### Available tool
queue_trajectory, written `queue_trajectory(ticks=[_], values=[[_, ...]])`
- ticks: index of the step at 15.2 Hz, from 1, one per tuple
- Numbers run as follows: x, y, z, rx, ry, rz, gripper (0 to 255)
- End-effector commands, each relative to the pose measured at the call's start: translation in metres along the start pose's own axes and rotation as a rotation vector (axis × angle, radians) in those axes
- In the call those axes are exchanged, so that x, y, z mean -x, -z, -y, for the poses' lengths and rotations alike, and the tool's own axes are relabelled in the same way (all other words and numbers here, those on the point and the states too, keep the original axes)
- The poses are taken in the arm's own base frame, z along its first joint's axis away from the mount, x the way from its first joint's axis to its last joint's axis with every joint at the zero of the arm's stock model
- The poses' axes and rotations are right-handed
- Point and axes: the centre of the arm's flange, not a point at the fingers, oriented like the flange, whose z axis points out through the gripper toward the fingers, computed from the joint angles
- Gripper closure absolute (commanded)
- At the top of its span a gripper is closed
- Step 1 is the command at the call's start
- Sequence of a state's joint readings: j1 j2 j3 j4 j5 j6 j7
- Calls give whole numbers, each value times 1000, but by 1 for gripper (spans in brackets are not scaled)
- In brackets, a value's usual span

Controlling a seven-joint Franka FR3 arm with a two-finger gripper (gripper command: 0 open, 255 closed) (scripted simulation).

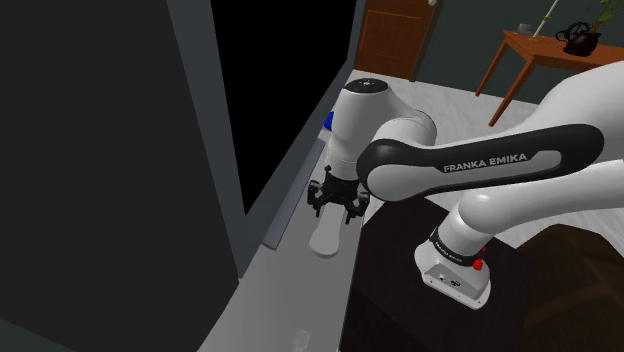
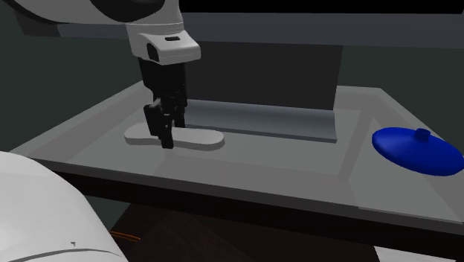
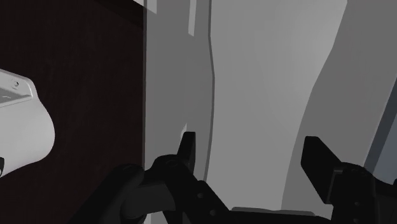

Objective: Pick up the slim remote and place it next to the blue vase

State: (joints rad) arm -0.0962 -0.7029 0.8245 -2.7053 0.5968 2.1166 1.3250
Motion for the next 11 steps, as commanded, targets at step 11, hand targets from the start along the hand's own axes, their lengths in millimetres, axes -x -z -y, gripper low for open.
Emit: queue_trajectory(ticks=[11], values=[[0,64,1,0,0,0,255]])
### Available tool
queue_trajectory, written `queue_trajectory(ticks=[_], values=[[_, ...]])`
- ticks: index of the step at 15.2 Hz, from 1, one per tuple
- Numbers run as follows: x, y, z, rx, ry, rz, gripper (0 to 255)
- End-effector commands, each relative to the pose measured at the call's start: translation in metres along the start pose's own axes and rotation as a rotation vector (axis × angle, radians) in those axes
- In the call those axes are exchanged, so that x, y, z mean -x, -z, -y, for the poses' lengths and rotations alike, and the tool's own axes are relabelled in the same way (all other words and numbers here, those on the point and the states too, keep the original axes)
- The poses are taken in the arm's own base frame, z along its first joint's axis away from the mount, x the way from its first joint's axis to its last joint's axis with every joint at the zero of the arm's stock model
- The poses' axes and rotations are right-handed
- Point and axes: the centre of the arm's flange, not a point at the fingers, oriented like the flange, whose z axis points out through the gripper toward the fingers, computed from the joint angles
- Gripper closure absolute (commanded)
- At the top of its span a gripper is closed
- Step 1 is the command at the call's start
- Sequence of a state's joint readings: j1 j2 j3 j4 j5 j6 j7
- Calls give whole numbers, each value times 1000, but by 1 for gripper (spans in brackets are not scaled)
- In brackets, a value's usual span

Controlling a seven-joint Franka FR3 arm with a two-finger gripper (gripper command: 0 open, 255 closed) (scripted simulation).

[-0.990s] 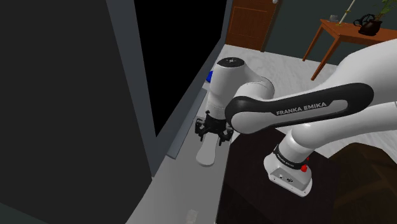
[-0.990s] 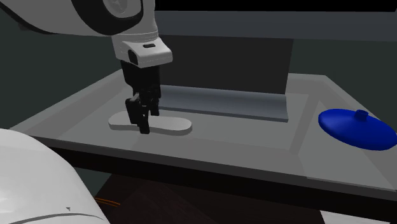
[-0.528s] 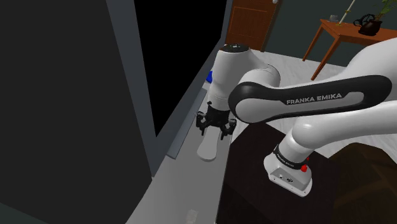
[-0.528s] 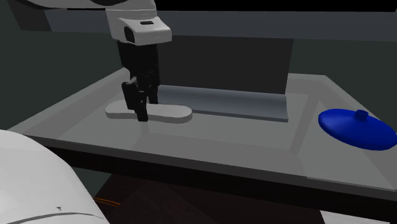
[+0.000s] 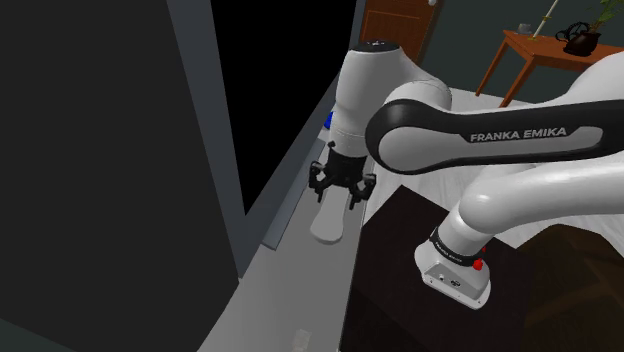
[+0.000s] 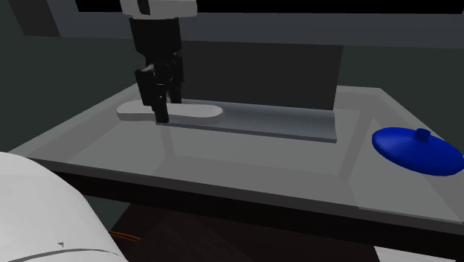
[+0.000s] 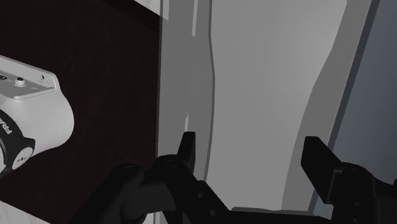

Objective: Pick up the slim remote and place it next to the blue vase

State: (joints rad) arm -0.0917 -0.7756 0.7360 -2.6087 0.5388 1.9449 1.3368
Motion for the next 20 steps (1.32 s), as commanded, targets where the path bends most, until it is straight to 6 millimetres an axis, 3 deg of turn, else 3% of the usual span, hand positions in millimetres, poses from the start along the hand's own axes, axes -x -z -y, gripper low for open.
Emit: queue_trajectory(ticks=[1,8,14,15,16,20], values=[[-1,12,0,0,0,0,255],[-1,46,0,0,0,0,255],[-75,46,27,0,0,0,255],[-43,47,12,83,17,22,255],[-43,47,12,83,17,22,0],[-25,-3,-6,24,-15,-35,0]])
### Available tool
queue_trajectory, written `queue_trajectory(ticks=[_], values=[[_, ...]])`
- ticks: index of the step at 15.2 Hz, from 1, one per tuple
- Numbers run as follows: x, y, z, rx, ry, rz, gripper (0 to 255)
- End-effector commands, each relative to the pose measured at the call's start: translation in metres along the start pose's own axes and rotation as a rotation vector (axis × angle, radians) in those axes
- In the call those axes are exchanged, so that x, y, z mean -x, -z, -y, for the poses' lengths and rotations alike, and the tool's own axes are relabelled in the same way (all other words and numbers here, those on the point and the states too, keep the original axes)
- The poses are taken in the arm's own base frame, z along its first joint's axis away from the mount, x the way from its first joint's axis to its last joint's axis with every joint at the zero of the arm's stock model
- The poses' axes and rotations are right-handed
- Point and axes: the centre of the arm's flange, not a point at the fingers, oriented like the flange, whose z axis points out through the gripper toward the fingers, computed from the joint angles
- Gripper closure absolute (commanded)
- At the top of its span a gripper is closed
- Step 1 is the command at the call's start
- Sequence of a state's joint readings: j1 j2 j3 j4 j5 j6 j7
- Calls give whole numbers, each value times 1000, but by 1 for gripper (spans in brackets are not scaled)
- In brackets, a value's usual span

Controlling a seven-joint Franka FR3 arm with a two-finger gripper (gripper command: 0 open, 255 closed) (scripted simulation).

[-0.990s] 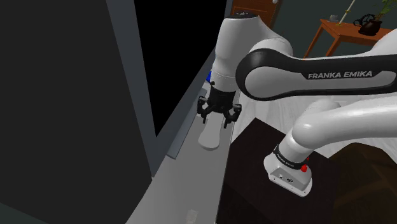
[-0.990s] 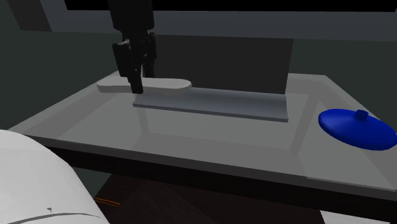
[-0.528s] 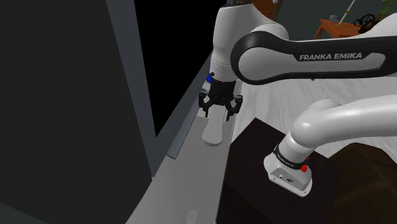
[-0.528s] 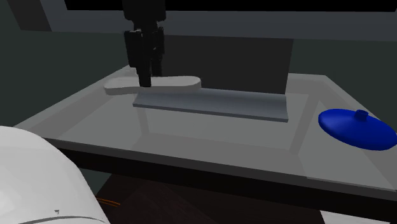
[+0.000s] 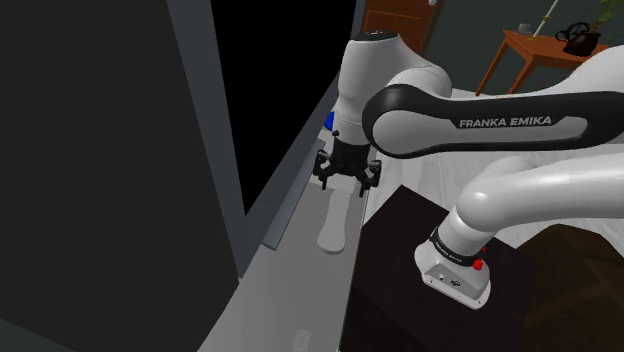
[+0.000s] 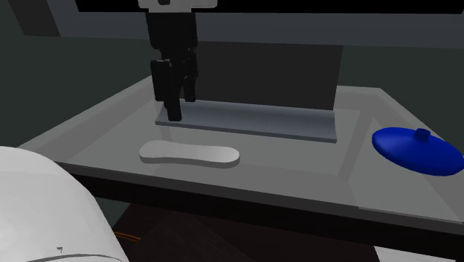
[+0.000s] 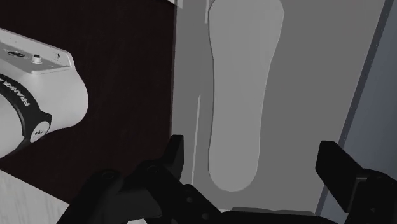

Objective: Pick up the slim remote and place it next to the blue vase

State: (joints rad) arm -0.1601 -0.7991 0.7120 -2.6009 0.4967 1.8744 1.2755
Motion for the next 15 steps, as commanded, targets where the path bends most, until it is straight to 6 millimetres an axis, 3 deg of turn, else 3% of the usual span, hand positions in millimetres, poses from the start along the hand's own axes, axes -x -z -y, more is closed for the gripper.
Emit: queue_trajectory(ticks=[1,4,11,15], values=[[9,-24,-5,-33,-18,-29,0],[20,-63,-14,-76,-43,-70,0],[18,-100,-11,-76,-43,-70,0],[18,-103,-11,-76,-43,-70,0]])
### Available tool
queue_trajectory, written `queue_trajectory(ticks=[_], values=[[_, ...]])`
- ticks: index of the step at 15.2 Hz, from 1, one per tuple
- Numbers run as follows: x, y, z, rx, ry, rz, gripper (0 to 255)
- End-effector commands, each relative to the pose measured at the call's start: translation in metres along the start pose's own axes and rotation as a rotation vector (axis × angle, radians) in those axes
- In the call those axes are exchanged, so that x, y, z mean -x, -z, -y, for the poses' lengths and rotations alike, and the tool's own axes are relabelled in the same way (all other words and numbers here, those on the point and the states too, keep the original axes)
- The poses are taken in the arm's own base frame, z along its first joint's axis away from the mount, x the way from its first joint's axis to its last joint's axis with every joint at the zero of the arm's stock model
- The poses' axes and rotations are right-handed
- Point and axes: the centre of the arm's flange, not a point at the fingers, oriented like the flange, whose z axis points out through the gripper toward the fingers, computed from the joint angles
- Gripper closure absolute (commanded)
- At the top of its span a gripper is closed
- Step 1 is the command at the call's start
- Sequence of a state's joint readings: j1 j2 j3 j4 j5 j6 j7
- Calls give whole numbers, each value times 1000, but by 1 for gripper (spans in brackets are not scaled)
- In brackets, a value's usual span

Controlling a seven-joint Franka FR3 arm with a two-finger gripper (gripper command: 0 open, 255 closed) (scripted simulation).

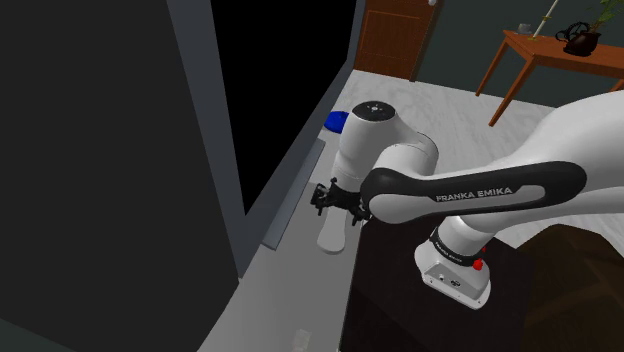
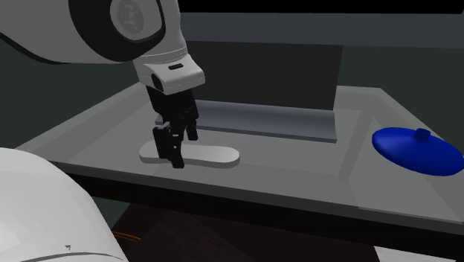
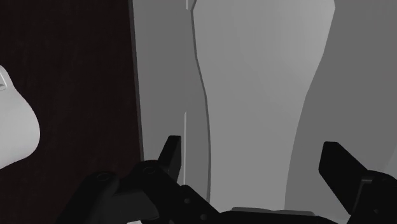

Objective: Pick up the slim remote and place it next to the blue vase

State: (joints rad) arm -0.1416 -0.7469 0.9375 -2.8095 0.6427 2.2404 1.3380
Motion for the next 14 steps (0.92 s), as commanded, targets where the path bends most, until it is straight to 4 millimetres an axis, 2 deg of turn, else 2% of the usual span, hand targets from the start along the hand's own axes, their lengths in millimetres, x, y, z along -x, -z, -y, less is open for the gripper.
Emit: queue_trajectory(ticks=[1,5,6,14], values=[[0,-1,0,0,0,0,0],[0,-1,0,0,0,0,0],[0,-1,0,0,0,0,255],[0,-1,0,0,0,0,255]])
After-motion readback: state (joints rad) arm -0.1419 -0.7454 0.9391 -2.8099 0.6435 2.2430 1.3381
